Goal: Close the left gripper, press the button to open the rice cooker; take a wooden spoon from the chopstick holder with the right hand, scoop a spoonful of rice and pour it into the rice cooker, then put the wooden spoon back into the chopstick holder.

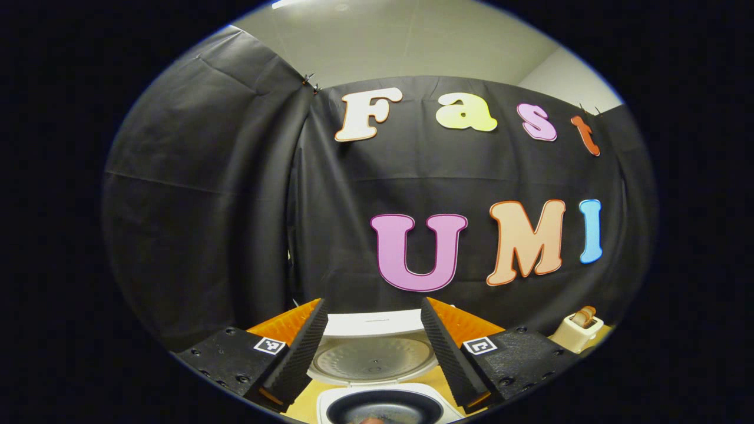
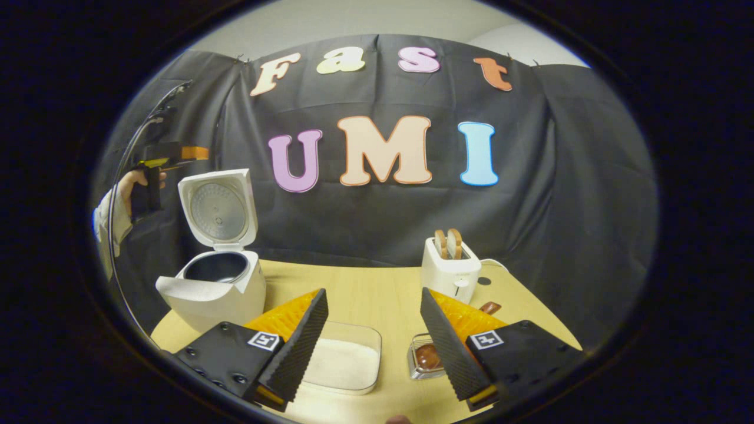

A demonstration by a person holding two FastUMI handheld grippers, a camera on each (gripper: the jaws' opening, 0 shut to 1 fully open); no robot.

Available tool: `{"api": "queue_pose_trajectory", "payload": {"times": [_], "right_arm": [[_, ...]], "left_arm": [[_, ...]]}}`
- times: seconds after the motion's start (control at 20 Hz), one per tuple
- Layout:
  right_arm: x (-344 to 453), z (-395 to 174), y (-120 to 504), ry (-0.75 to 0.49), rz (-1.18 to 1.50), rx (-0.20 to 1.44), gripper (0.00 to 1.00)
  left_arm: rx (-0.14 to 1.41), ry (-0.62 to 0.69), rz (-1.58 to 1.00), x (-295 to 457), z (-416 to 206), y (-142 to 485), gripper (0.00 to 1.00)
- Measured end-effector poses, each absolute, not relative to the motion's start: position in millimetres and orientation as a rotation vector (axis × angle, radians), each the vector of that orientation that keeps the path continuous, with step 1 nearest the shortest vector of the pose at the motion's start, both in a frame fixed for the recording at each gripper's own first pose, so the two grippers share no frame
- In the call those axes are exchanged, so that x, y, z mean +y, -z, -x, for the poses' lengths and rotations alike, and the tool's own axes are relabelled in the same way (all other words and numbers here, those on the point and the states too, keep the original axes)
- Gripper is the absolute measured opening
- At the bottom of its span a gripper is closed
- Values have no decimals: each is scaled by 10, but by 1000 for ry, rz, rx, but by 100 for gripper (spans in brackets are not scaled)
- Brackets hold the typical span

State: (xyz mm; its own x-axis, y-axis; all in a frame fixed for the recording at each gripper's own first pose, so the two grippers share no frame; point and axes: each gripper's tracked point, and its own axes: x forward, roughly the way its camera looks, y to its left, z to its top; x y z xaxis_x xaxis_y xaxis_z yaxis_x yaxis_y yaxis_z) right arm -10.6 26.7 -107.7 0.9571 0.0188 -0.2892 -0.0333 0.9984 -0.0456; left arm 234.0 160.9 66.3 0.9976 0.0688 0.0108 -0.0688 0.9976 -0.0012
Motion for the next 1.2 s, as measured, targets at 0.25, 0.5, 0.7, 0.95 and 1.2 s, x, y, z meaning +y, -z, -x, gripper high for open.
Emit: {"api": "queue_pose_trajectory", "payload": {"times": [0.25, 0.5, 0.7, 0.95, 1.2], "right_arm": [[332, 192, 1119, -4, 82, 300, 100], [290, 259, 1194, 21, 75, 324, 99], [287, 251, 1173, 12, 84, 319, 99], [278, 201, 1126, -17, 74, 311, 99], [298, 174, 1110, -62, 80, 312, 99]], "left_arm": [[52, -80, 7, 1728, -2832, -528, 93], [111, -71, -21, 1655, -3086, -285, 93], [128, -81, -4, 1617, -3115, -238, 94], [153, -87, 9, 1593, -3024, -208, 95], [155, -94, 12, 1597, -2976, -203, 94]]}}
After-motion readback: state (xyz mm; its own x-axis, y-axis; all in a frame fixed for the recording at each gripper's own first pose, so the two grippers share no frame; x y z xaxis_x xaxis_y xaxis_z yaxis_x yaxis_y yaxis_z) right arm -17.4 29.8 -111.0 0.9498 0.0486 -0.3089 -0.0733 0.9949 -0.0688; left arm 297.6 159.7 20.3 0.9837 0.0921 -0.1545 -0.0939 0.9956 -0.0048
